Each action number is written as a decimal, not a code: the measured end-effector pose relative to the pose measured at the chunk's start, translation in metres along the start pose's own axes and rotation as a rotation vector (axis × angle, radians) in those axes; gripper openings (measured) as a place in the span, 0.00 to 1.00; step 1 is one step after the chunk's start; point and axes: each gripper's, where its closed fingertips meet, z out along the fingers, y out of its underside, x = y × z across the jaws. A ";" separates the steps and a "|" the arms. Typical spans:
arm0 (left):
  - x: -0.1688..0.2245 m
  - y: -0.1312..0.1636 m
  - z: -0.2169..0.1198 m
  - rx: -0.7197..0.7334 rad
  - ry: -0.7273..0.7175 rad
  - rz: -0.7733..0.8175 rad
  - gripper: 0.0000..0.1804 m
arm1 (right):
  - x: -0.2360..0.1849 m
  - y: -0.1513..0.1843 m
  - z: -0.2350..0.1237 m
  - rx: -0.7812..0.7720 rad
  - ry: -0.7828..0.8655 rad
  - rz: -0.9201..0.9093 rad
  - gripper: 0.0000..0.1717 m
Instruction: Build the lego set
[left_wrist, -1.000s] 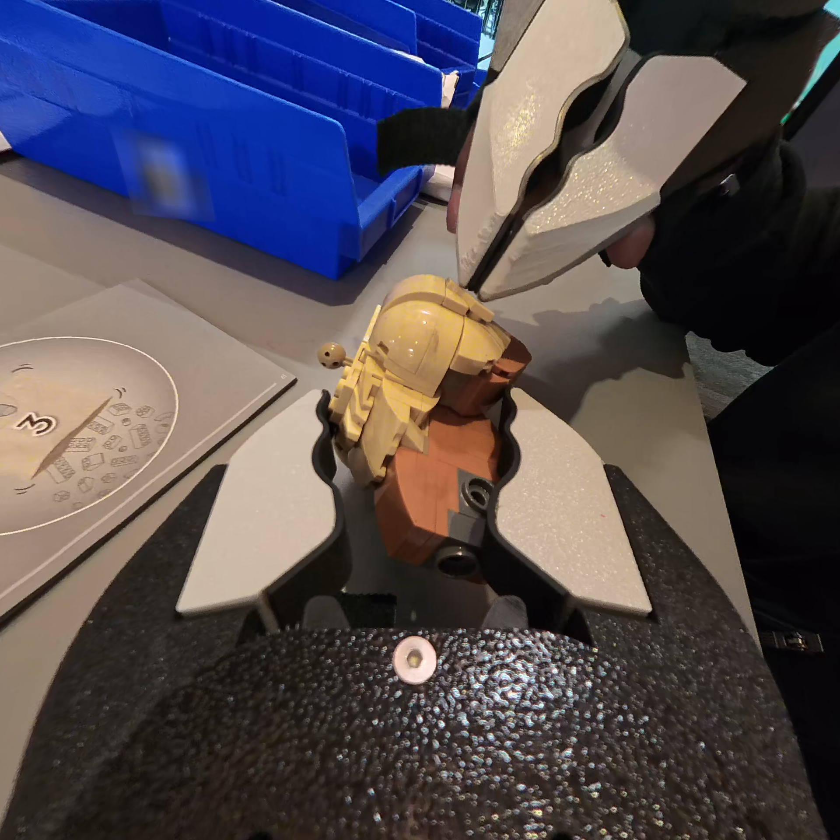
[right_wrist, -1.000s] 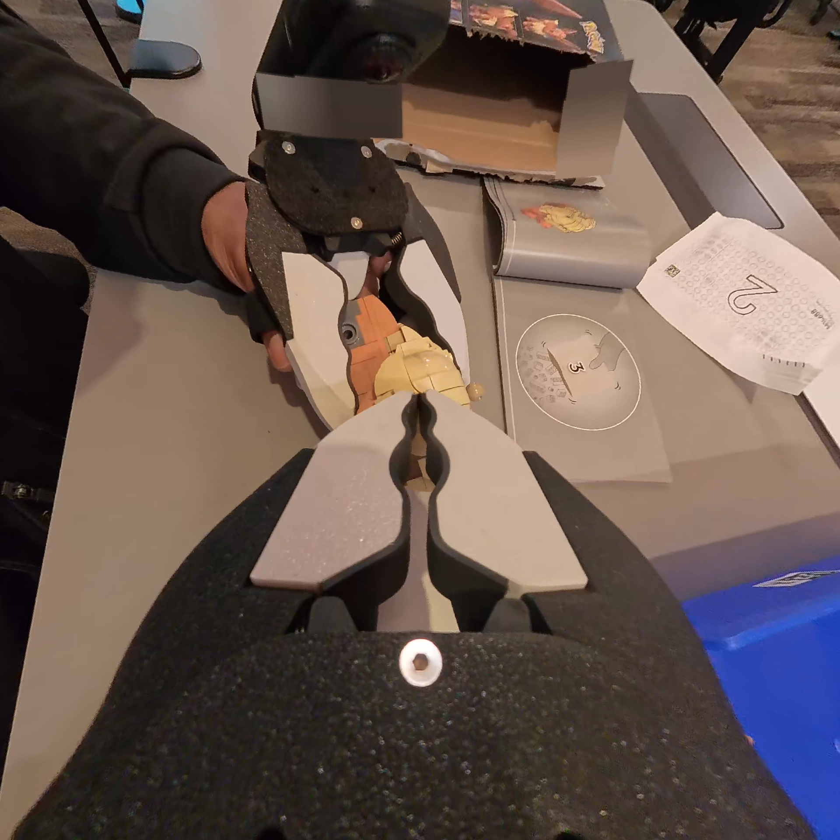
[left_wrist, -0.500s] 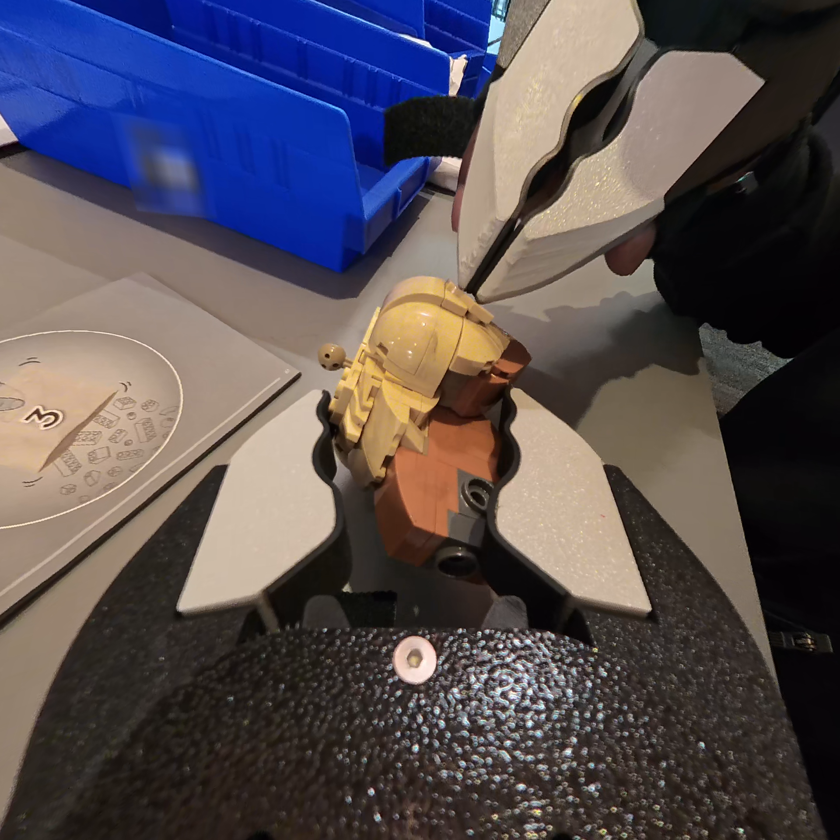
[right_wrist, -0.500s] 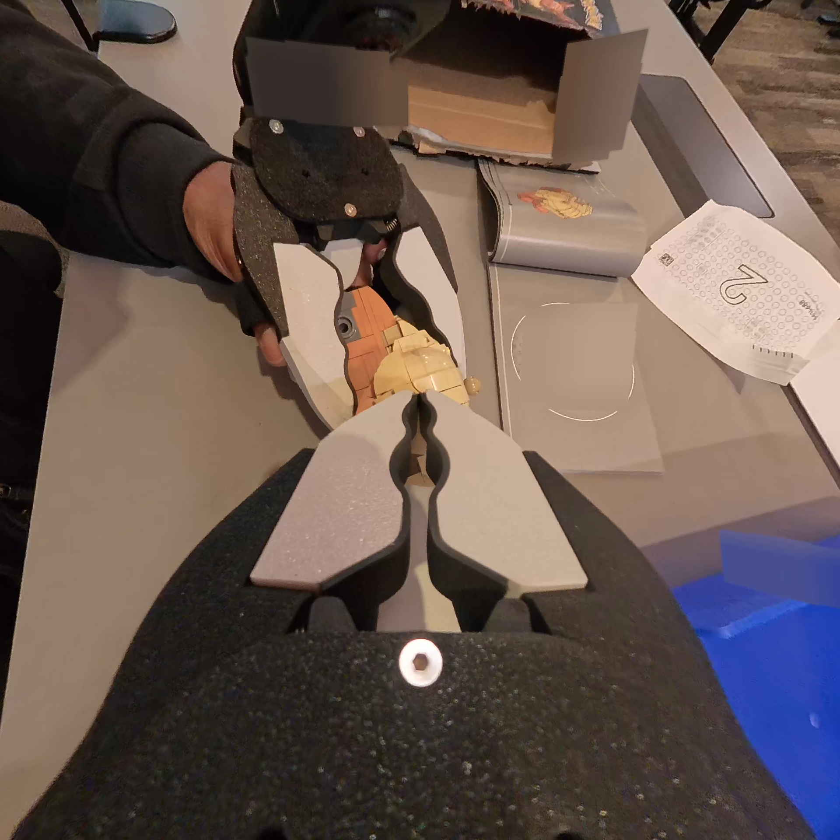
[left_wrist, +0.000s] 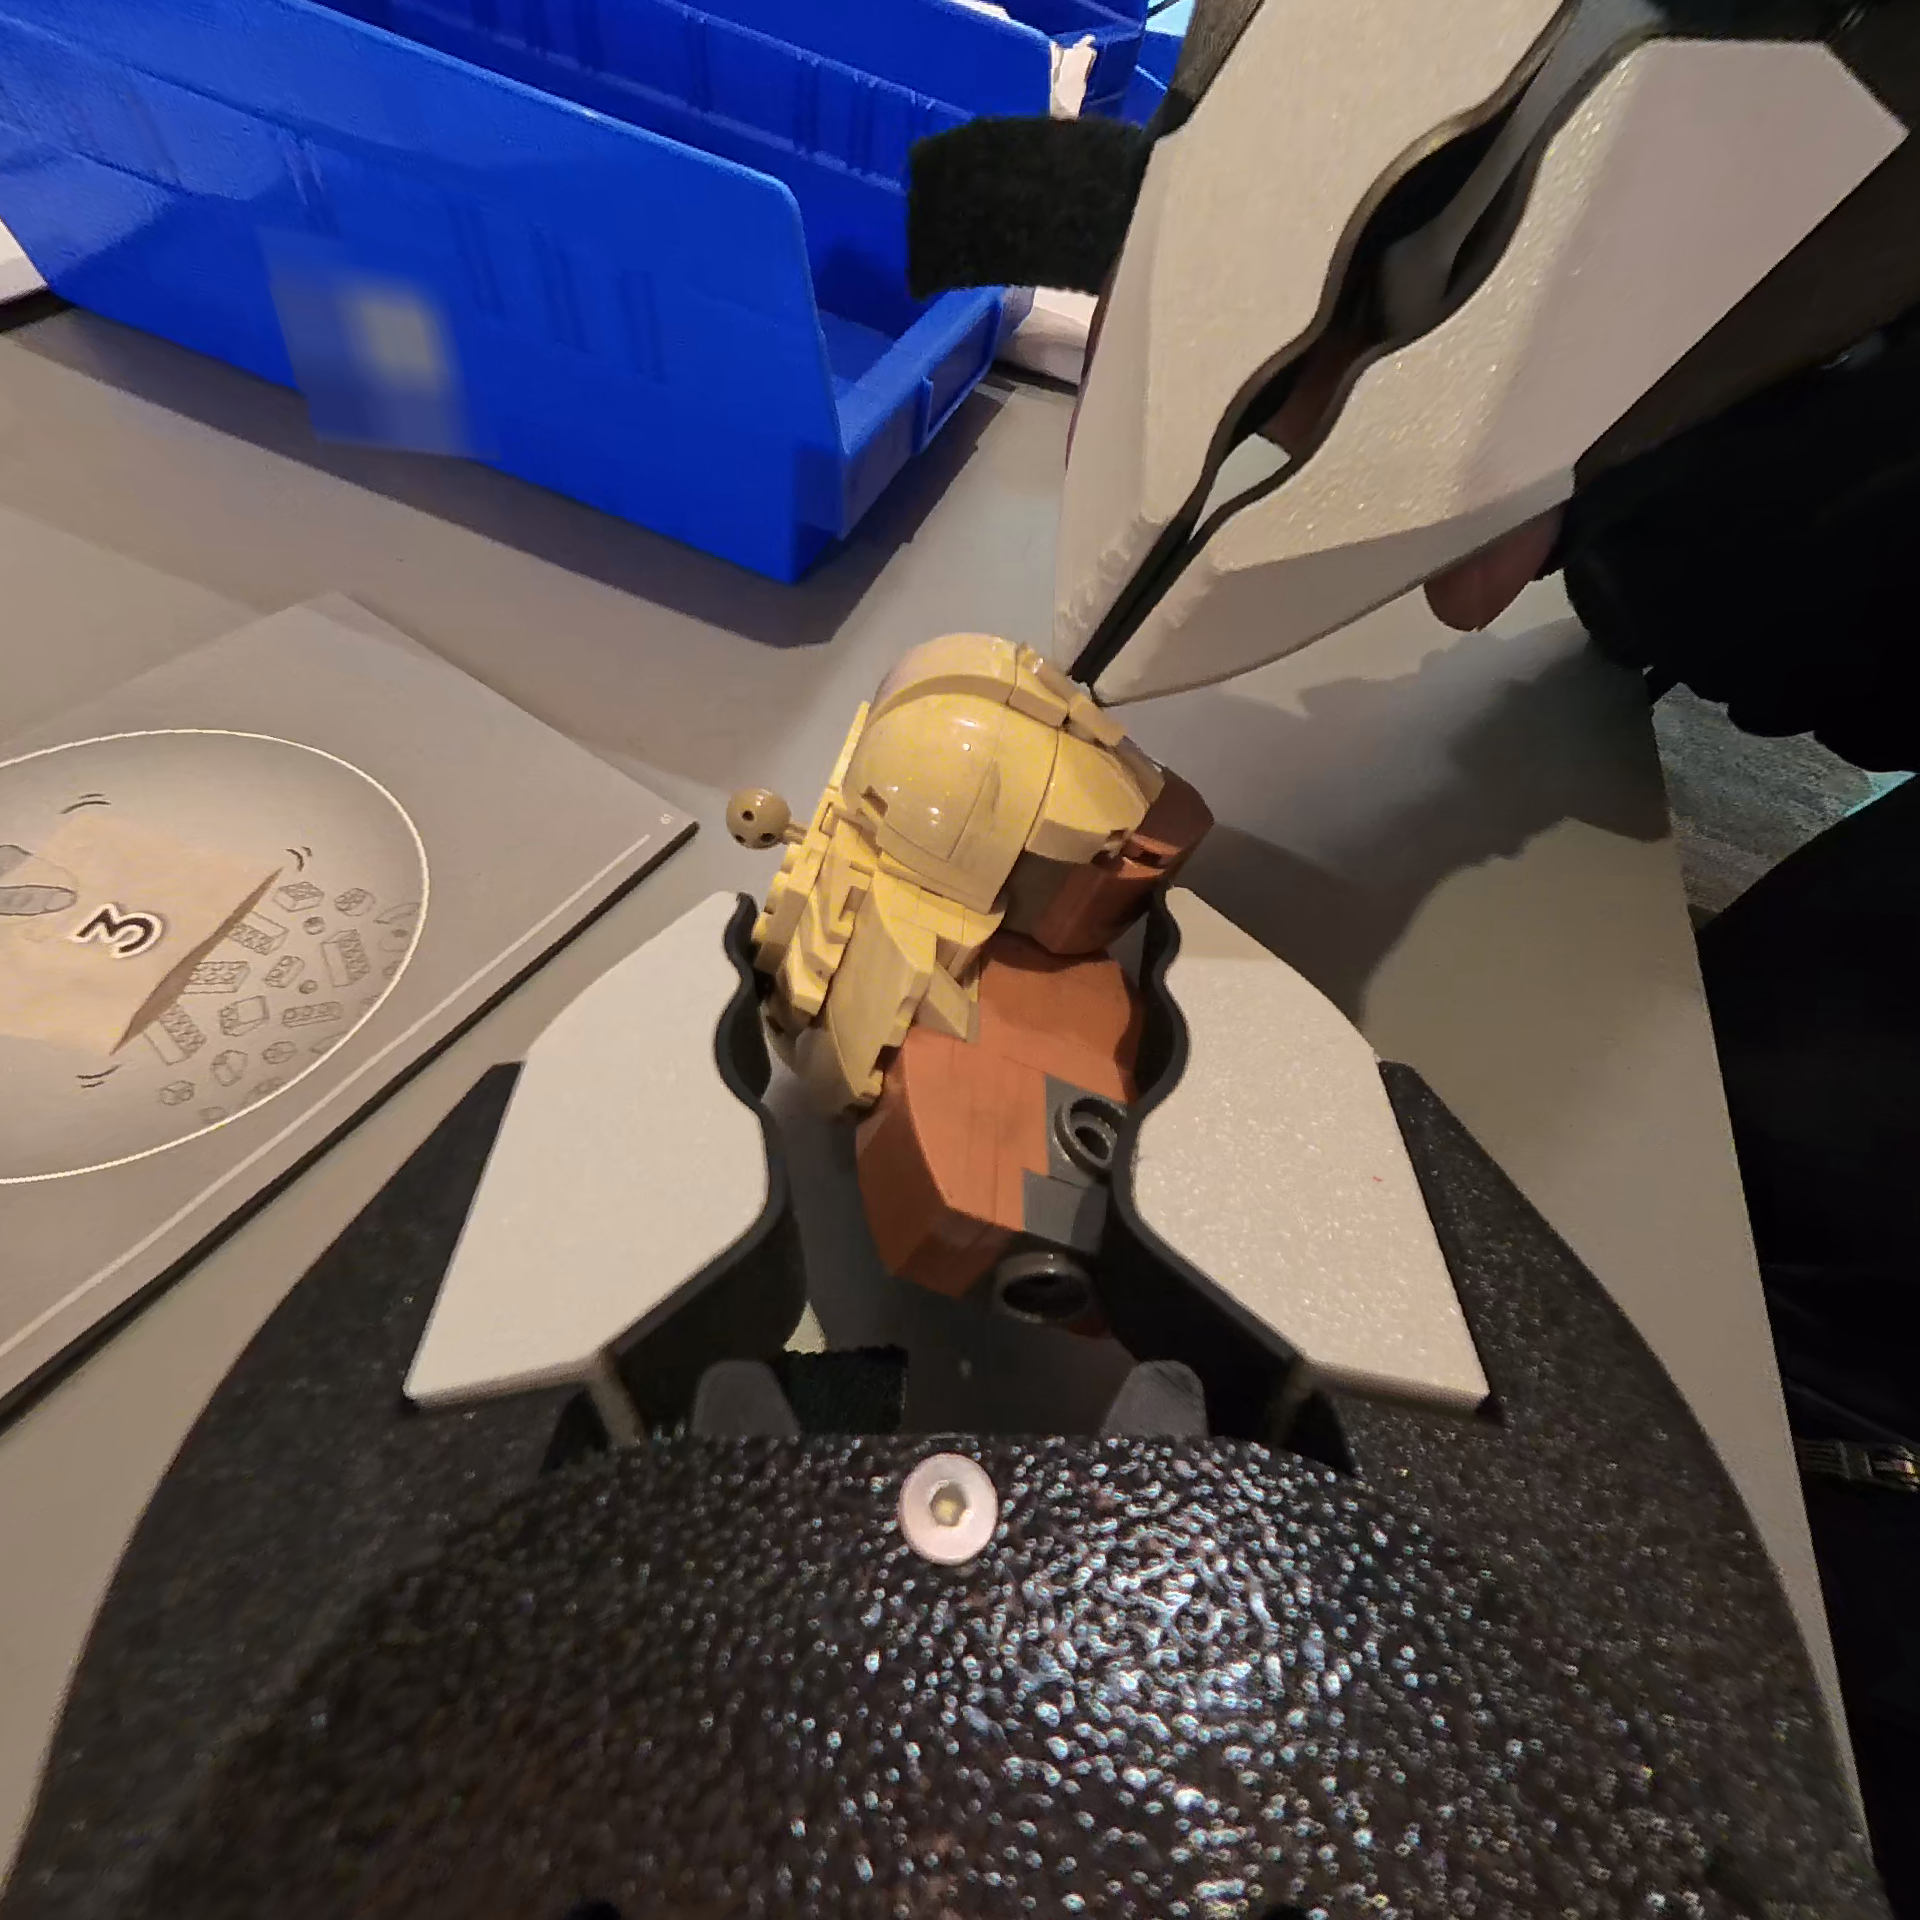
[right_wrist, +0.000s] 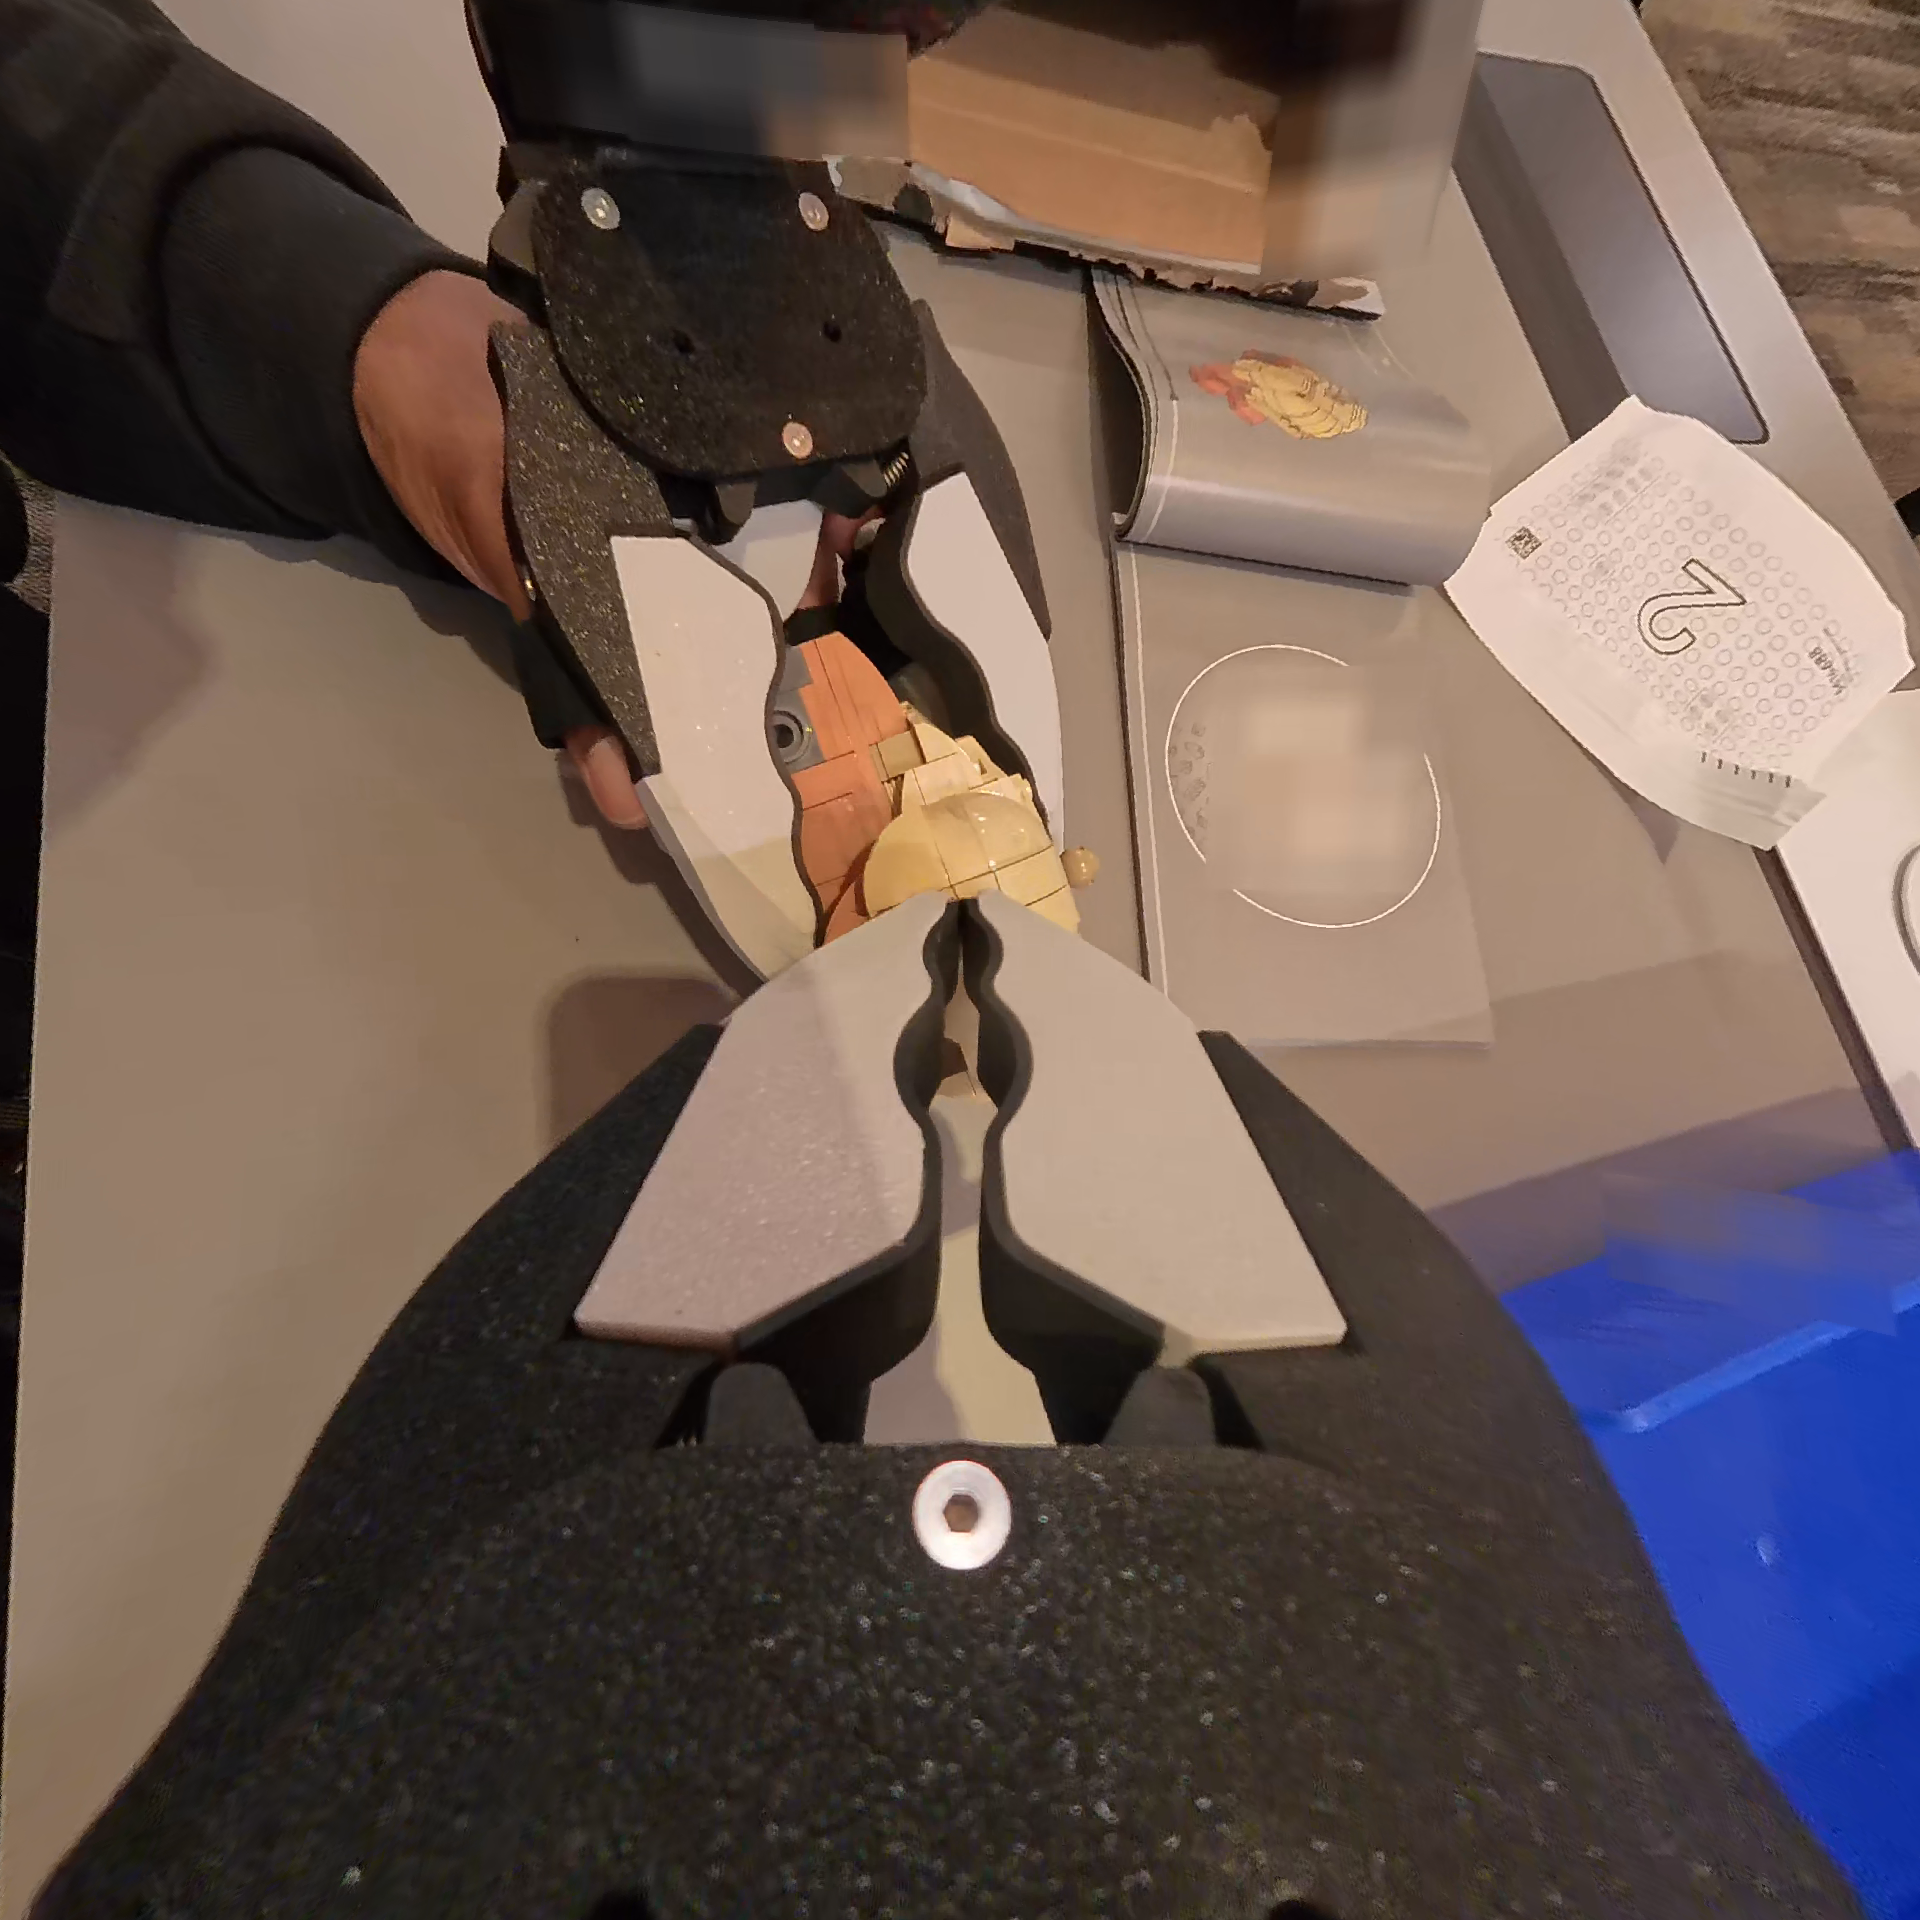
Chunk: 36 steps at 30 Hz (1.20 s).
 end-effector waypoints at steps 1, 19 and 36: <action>0.000 0.000 0.000 -0.002 -0.001 0.000 0.38 | 0.000 0.000 0.000 0.000 -0.003 0.004 0.00; -0.004 -0.007 -0.003 0.053 0.025 -0.068 0.38 | 0.013 -0.014 -0.009 0.130 -0.025 0.118 0.00; -0.003 -0.004 -0.001 0.035 0.013 -0.063 0.38 | 0.009 -0.005 0.000 0.062 -0.009 0.069 0.00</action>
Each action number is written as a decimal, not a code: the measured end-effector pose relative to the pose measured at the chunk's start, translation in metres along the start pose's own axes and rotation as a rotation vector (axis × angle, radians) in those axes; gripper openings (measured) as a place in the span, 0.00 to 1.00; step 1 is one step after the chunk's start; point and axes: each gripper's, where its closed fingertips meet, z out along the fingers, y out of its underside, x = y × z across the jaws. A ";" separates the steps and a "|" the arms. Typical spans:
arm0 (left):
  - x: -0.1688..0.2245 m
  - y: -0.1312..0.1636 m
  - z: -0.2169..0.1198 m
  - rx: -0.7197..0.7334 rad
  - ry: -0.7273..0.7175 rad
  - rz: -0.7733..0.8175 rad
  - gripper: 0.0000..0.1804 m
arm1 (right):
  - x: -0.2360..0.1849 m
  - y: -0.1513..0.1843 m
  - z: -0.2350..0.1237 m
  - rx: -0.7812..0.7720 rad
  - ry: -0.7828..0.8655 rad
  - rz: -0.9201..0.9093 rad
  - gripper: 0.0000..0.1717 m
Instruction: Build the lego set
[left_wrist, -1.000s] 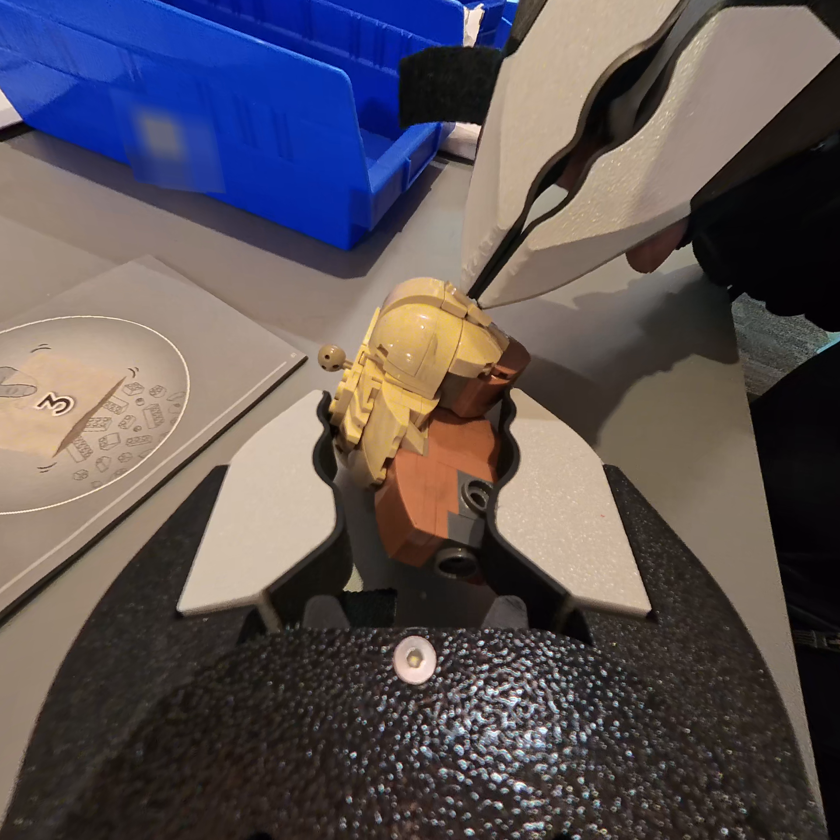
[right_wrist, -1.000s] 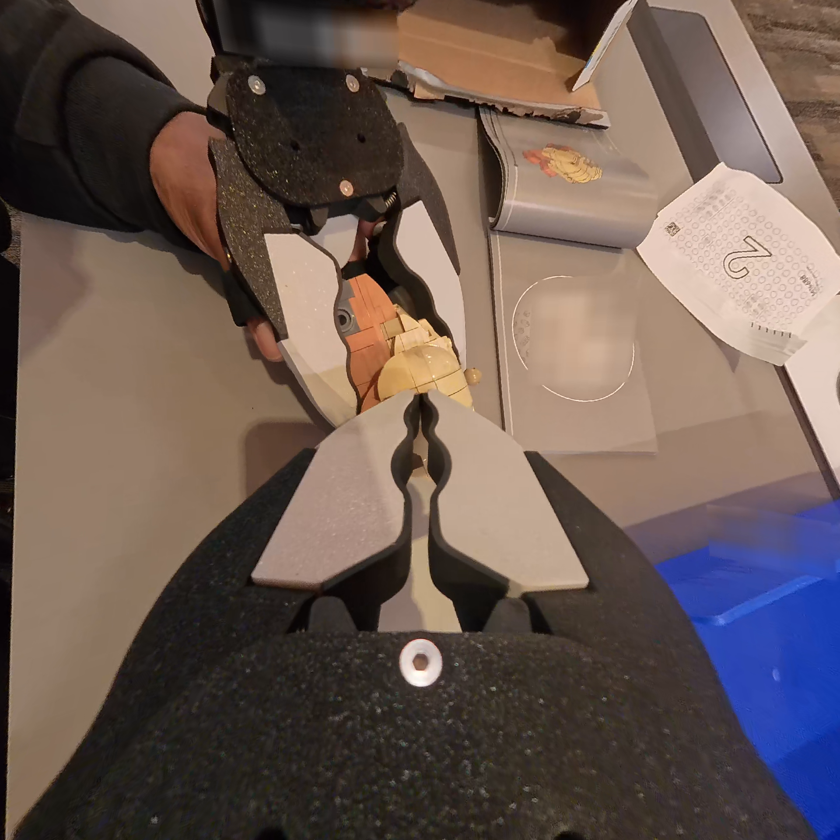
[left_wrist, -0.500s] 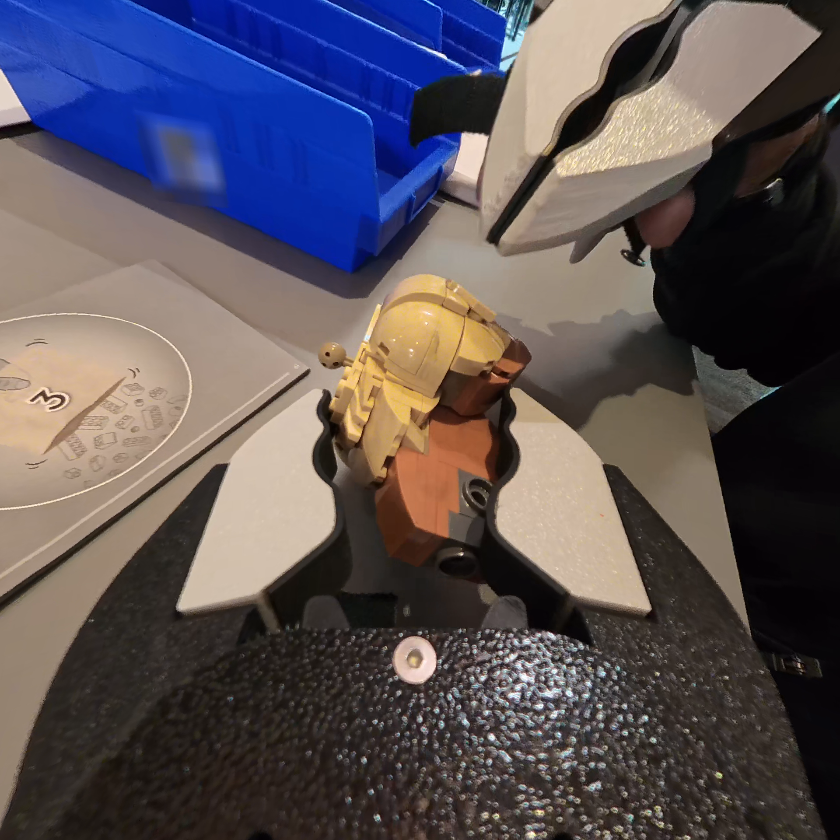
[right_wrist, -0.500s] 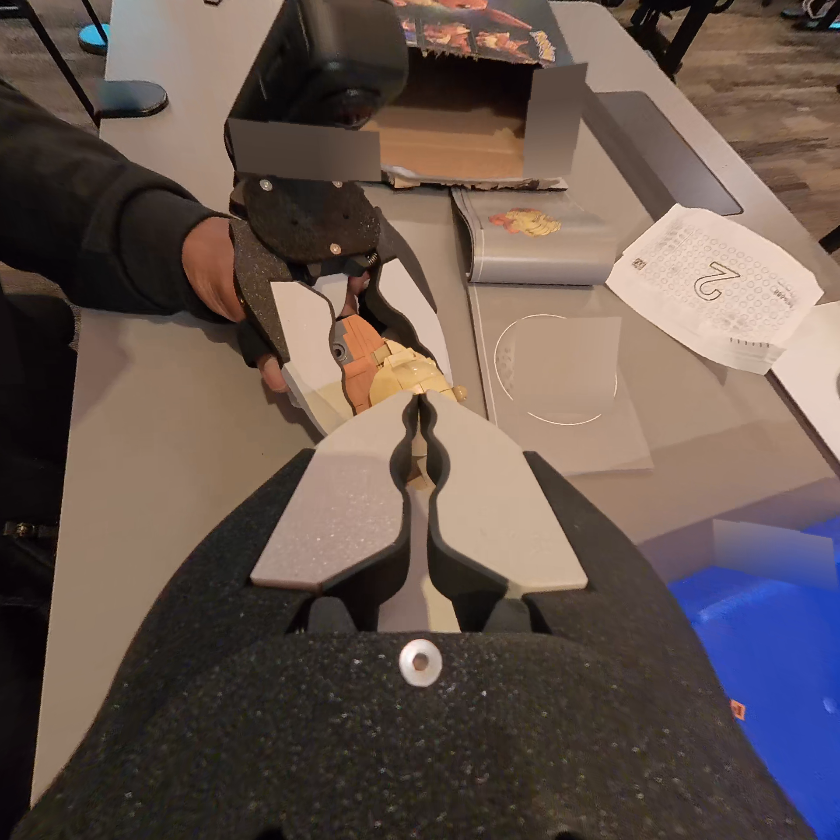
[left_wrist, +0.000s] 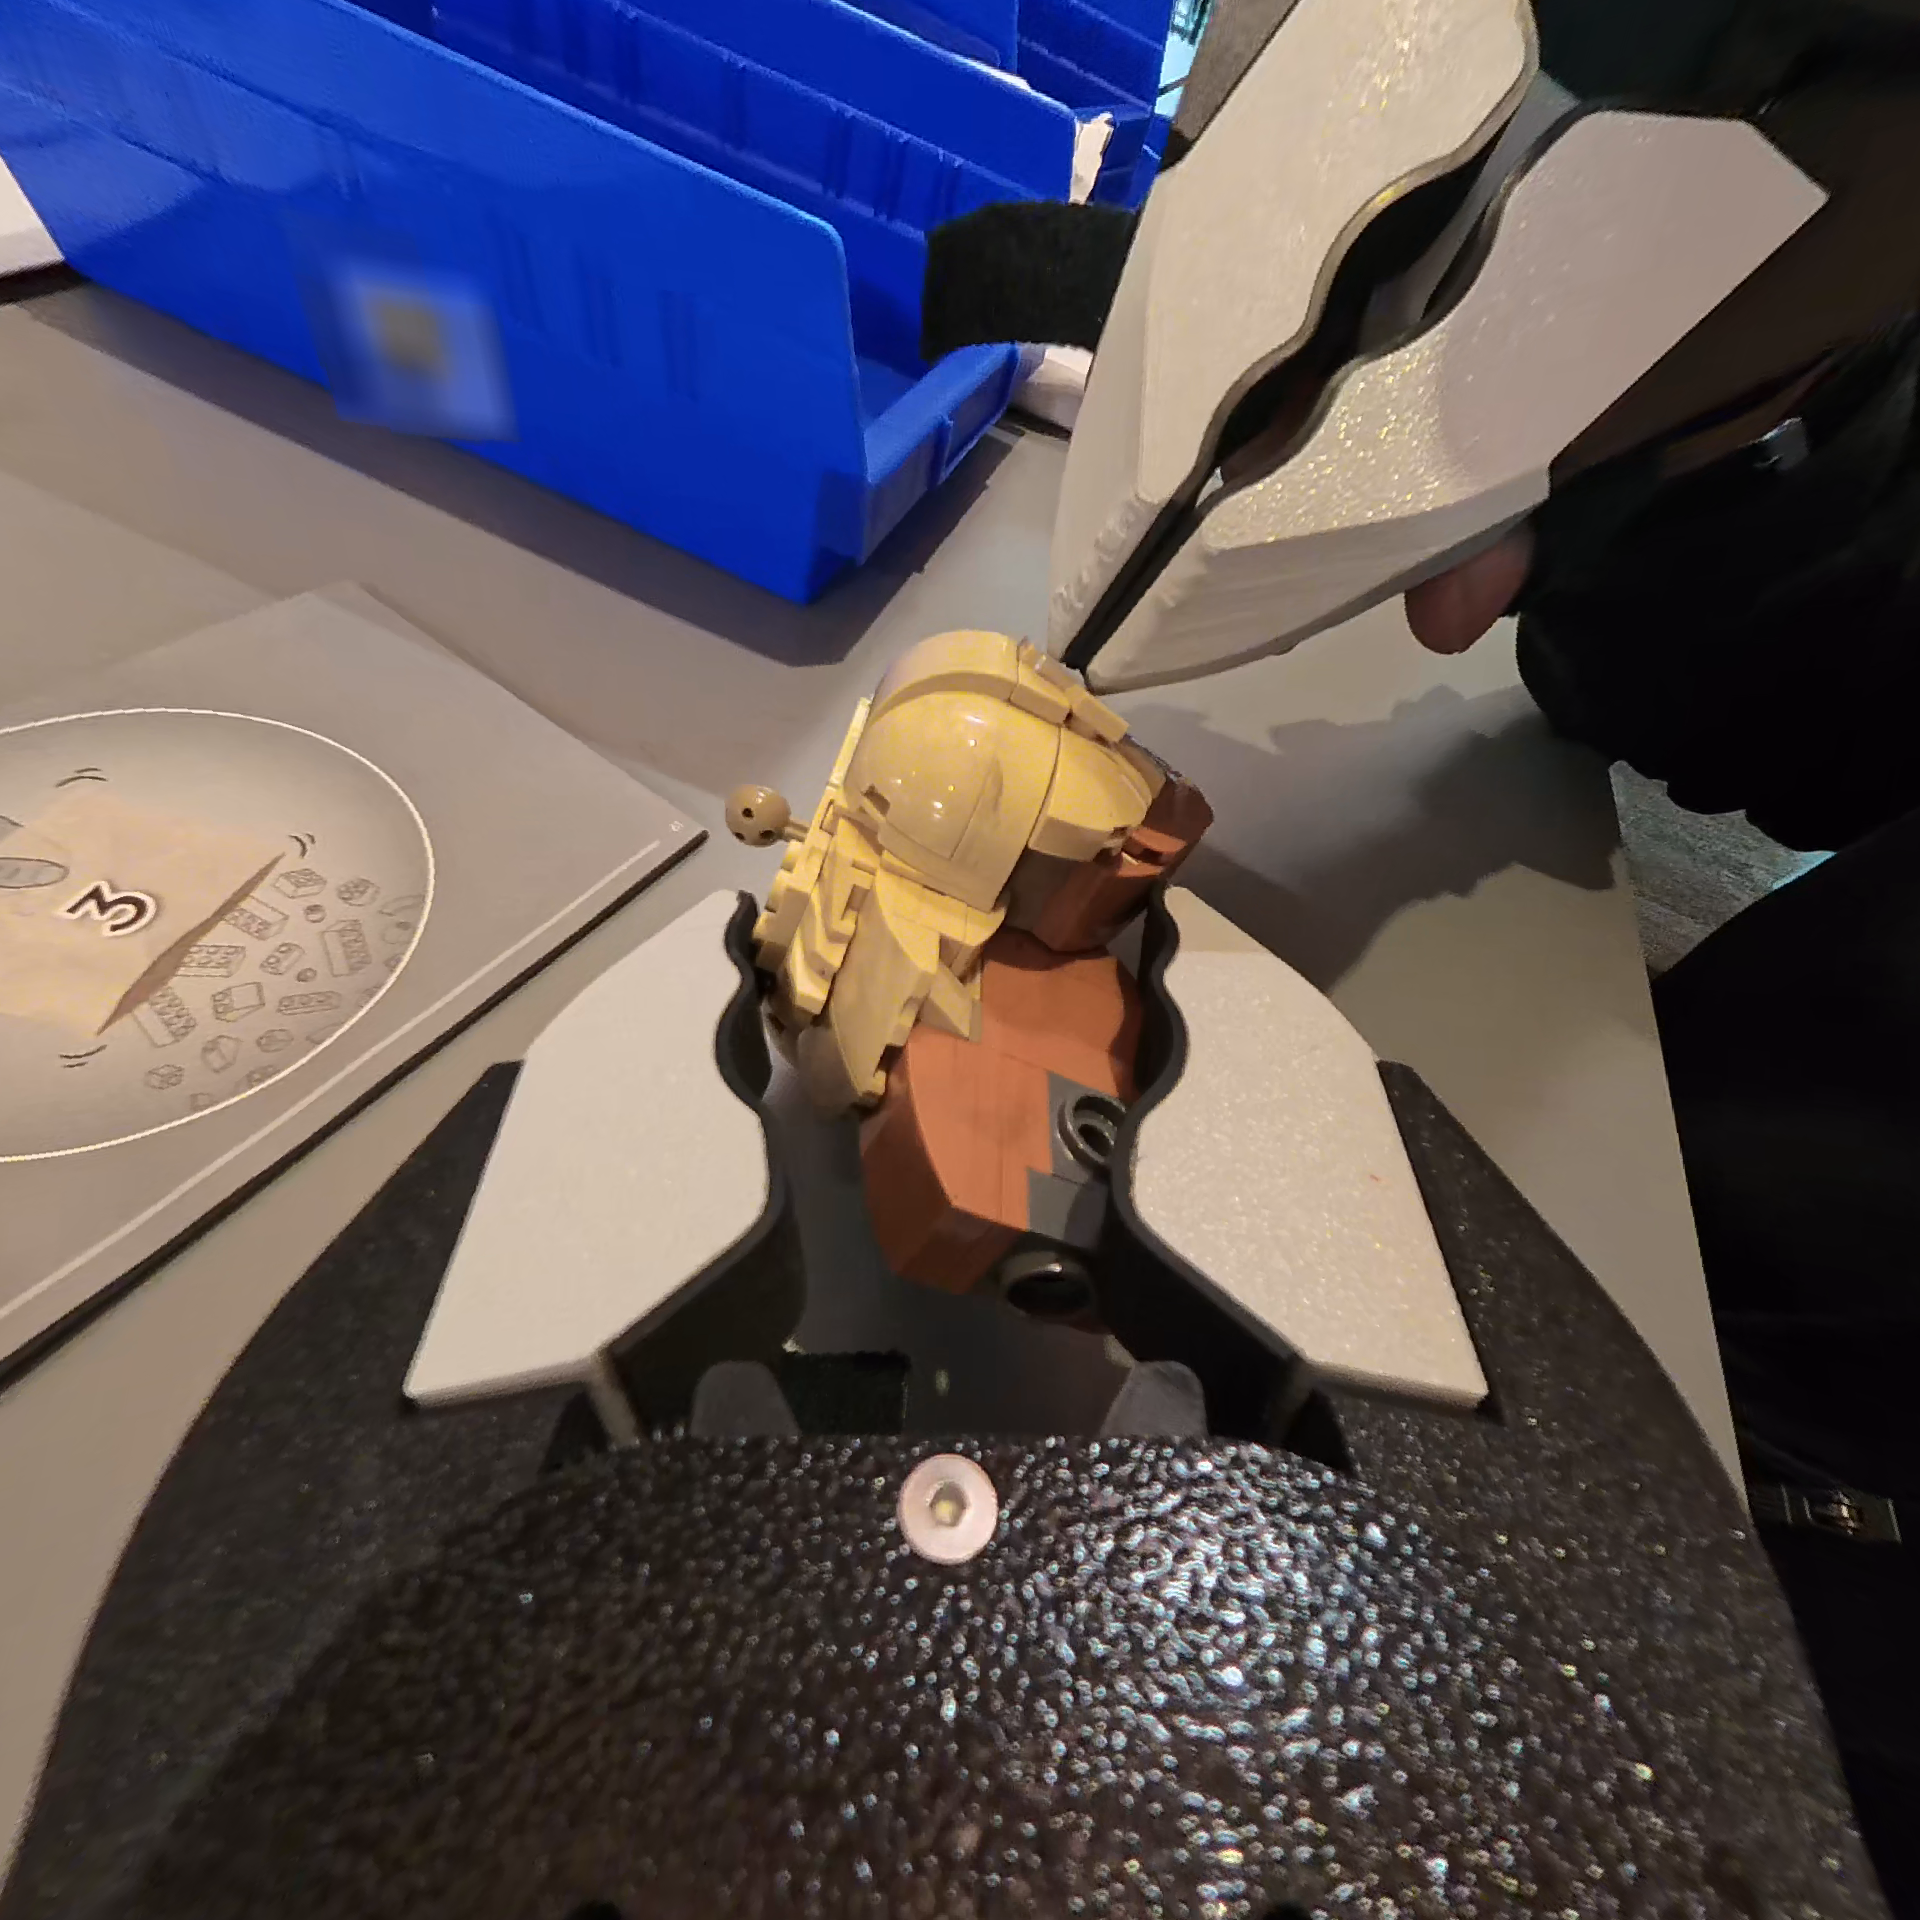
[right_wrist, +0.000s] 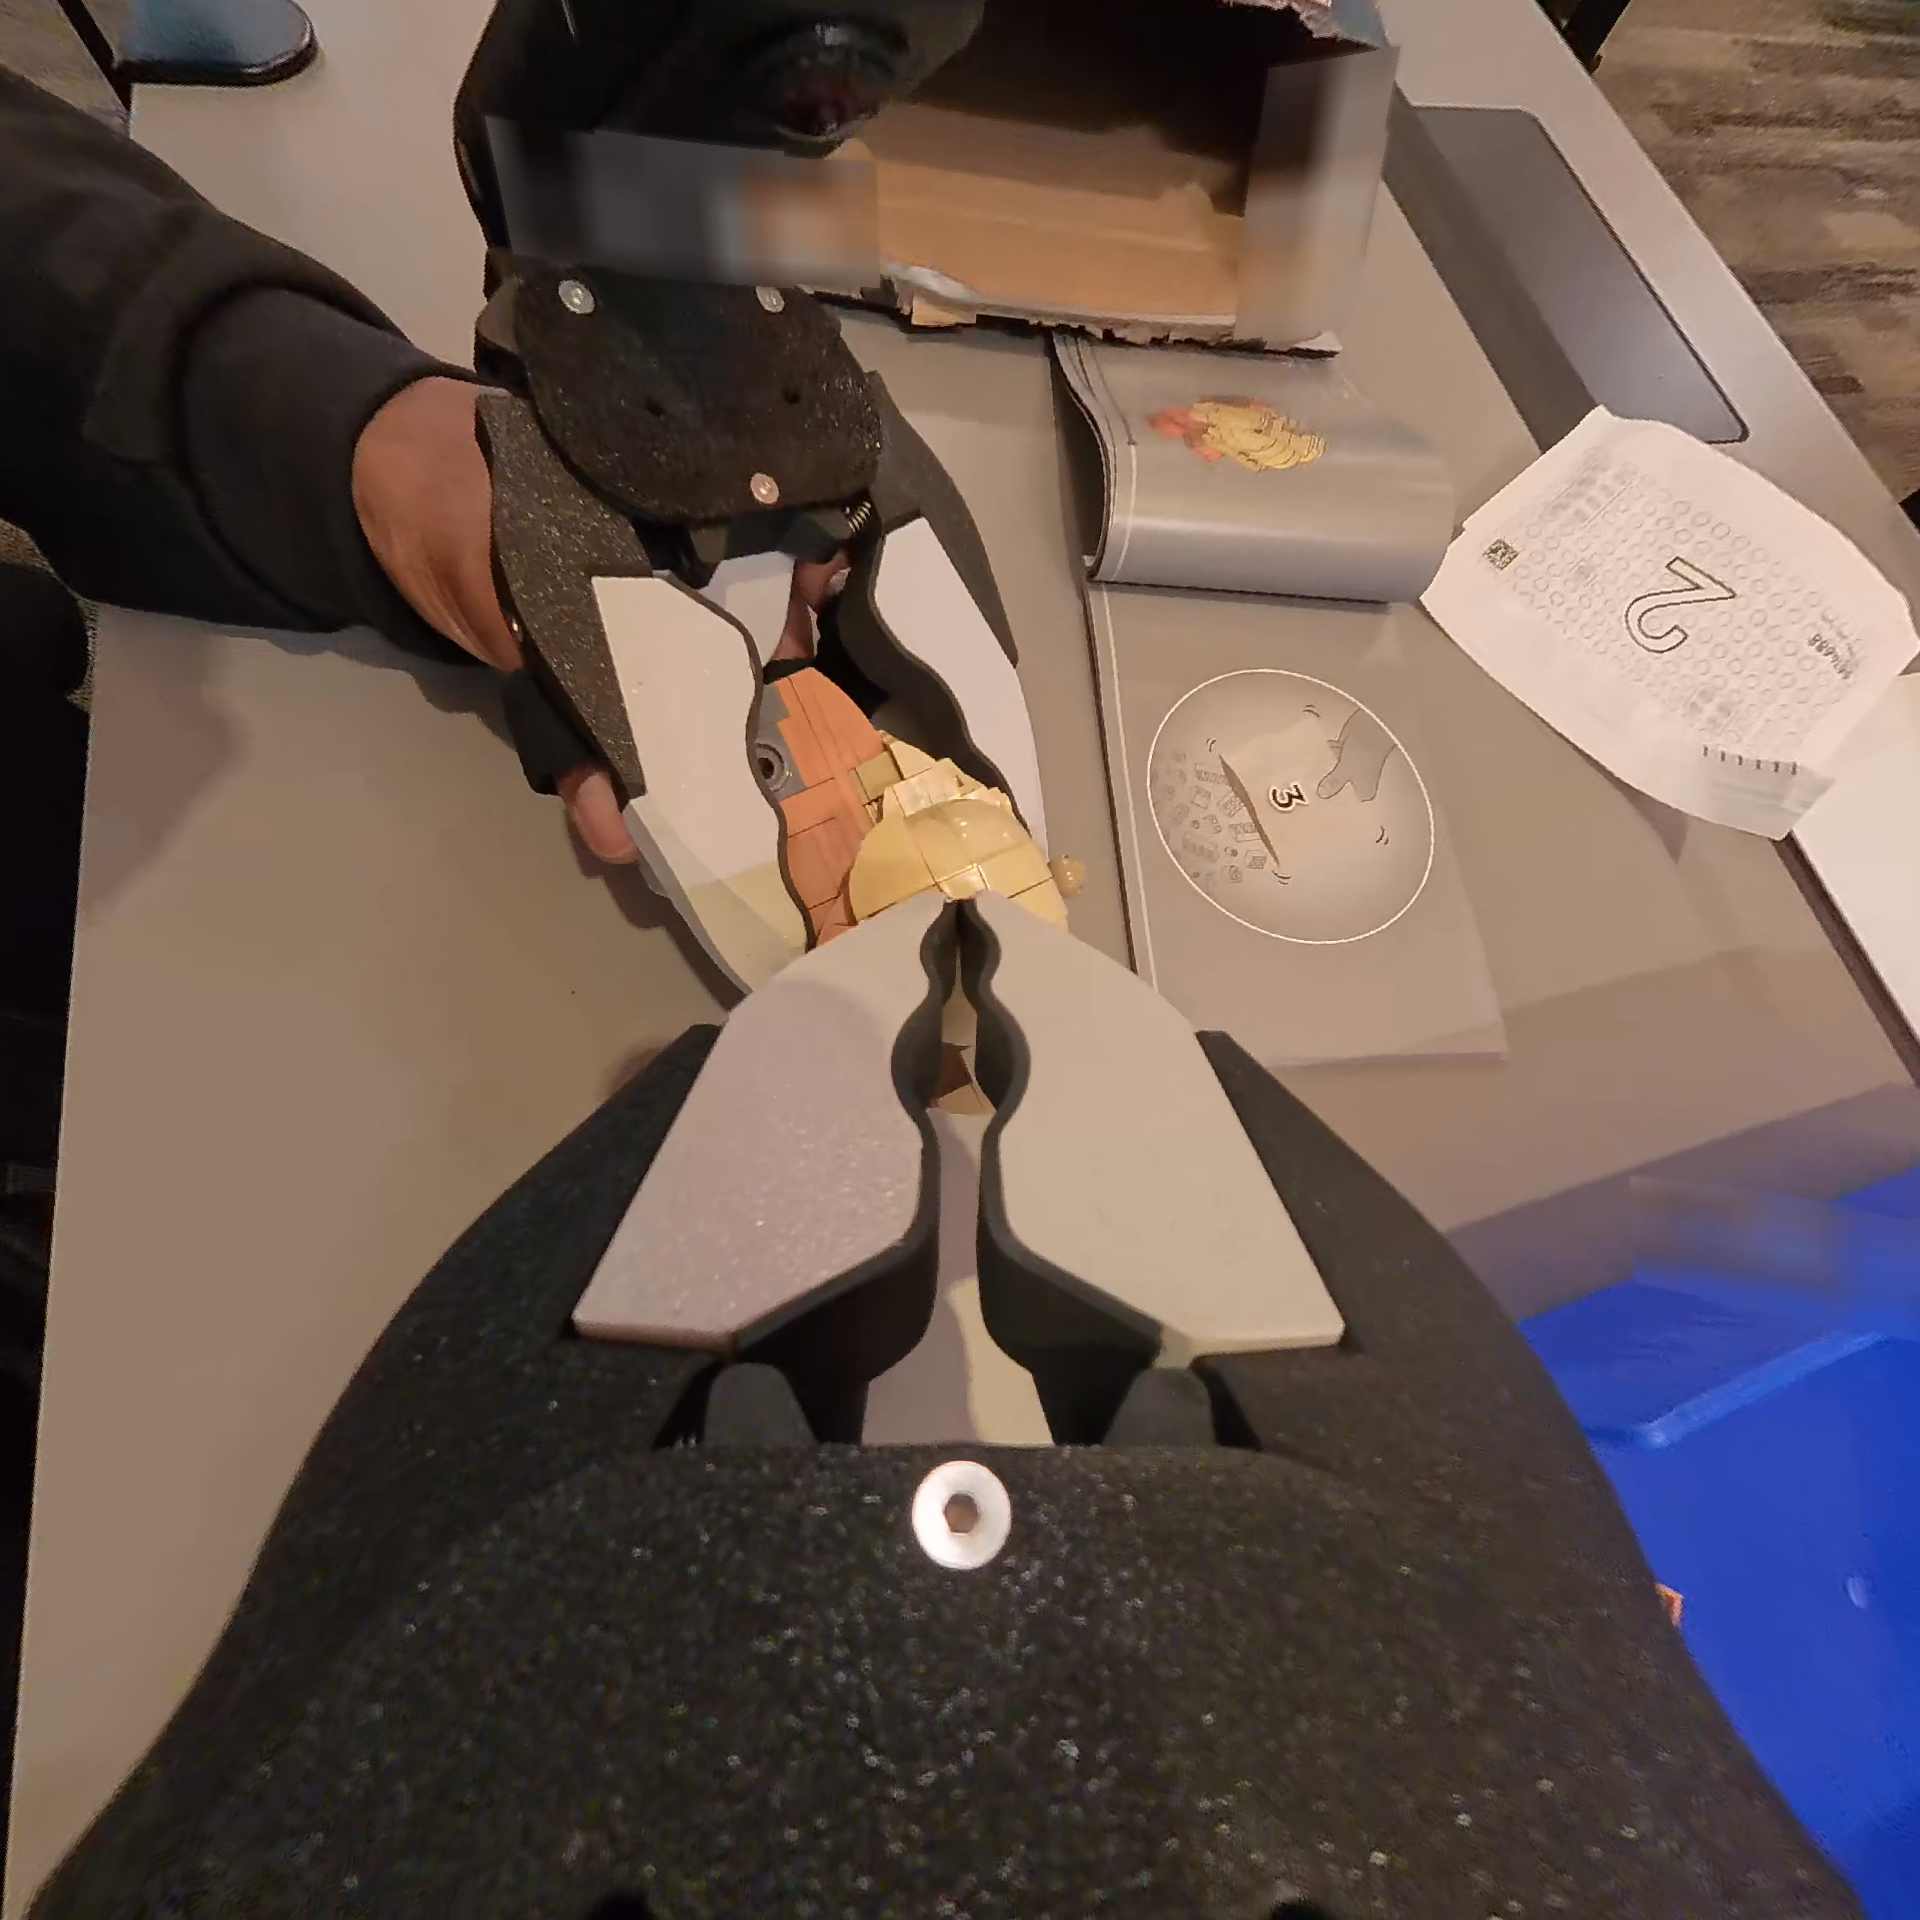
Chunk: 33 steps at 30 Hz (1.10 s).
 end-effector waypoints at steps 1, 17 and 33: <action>0.000 0.000 0.000 0.000 0.000 0.001 0.38 | 0.000 0.000 0.000 -0.003 0.002 -0.004 0.00; 0.005 0.000 0.002 0.001 0.022 0.012 0.38 | -0.001 -0.005 0.003 0.029 0.005 -0.012 0.00; 0.003 -0.012 -0.005 0.097 0.080 -0.104 0.38 | 0.005 -0.011 -0.013 0.160 0.030 0.122 0.07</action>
